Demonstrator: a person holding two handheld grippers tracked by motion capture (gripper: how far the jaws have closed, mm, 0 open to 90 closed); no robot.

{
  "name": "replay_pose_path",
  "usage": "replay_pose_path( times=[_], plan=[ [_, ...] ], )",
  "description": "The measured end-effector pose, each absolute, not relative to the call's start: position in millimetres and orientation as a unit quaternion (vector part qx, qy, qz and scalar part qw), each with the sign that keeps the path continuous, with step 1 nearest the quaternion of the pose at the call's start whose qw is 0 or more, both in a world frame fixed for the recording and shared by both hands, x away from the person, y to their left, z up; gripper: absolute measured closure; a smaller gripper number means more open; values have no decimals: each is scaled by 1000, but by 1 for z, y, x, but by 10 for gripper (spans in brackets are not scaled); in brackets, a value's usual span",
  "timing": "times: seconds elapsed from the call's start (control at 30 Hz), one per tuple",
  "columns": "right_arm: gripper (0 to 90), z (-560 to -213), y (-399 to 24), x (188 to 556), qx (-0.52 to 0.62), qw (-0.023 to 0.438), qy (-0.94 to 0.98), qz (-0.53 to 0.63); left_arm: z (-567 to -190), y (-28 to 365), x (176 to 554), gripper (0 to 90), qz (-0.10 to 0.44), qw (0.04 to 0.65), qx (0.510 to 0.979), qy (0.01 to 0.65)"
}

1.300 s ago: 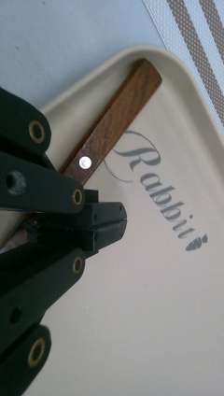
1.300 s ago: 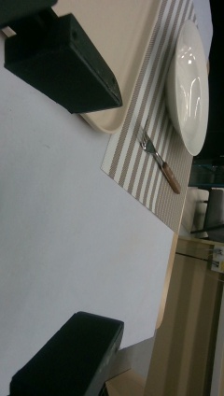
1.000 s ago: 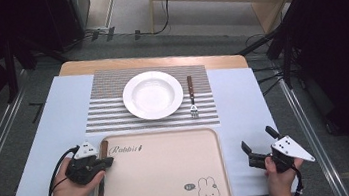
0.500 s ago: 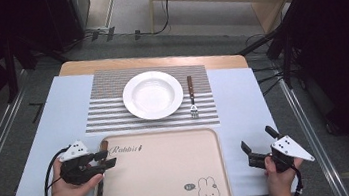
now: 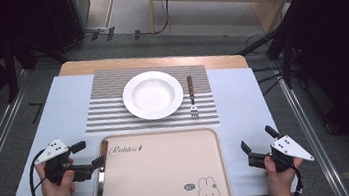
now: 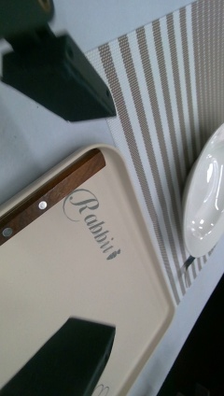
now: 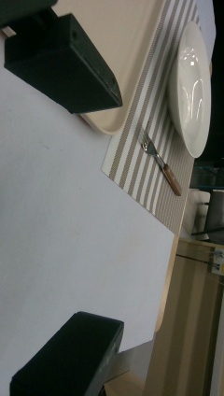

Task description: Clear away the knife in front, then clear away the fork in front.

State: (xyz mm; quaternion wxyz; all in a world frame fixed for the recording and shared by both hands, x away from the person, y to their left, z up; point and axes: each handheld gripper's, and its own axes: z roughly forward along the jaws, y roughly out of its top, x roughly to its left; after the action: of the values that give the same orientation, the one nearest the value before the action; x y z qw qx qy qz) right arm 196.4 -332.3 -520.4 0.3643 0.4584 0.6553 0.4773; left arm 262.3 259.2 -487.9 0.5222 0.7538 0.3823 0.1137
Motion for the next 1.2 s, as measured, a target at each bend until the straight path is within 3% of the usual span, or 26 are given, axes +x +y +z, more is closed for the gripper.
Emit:
replay_pose_path(
  times=[0.33, 0.67, 1.2],
  plan=[
    [0, -520, -332, 197, 458, 365, 656, 477, -487, 268, 262, 0, 130, 530, 742, 389],
    [0, -520, -332, 197, 456, 366, 656, 477, -488, 280, 267, 0, 195, 531, 718, 406],
    [0, -516, -331, 200, 455, 359, 661, 477, -495, 293, 272, 0, 207, 522, 728, 394]
  ],
)
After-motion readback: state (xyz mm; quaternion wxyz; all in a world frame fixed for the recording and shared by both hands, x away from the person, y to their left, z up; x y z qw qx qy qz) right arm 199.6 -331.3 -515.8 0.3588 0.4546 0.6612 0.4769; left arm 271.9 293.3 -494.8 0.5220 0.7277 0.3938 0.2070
